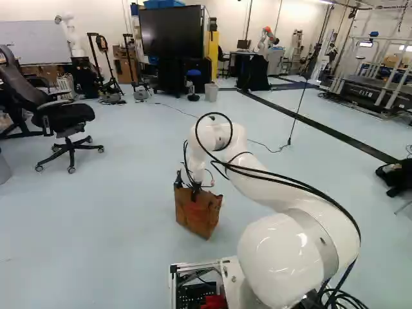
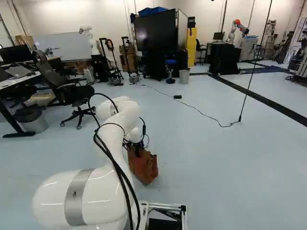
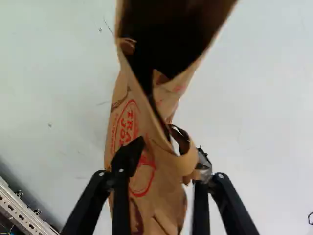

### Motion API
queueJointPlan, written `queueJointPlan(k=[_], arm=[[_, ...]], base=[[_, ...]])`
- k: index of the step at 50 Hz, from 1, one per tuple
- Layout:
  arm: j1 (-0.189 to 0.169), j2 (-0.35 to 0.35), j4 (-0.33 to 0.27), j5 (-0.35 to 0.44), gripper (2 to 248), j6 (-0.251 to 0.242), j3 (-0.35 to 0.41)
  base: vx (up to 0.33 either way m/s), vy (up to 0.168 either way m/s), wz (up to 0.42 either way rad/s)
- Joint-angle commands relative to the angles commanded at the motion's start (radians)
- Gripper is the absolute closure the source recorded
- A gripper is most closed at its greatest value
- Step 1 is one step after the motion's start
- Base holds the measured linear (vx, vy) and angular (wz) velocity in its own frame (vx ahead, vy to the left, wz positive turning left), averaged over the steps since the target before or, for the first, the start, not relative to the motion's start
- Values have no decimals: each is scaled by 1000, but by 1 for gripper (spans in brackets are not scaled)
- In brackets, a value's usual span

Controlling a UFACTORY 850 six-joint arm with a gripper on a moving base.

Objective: Pick up the grocery bag from the ground

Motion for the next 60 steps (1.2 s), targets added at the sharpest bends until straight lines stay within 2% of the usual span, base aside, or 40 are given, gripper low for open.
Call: queueJointPlan(k=[2,3,7,8,12,13,28,60], arm=[[0,0,0,0,115,0,0],[0,0,0,0,153,0,0],[0,1,0,0,153,0,1],[0,2,0,0,191,0,2],[0,12,0,0,191,0,11],[0,15,0,0,227,0,14],[2,74,0,0,229,0,80],[17,230,0,0,229,0,282]], base=[[0,0,0],[0,0,0],[0,0,0],[0,0,0],[0,0,0],[0,0,0],[0,0,0],[0,0,0]])
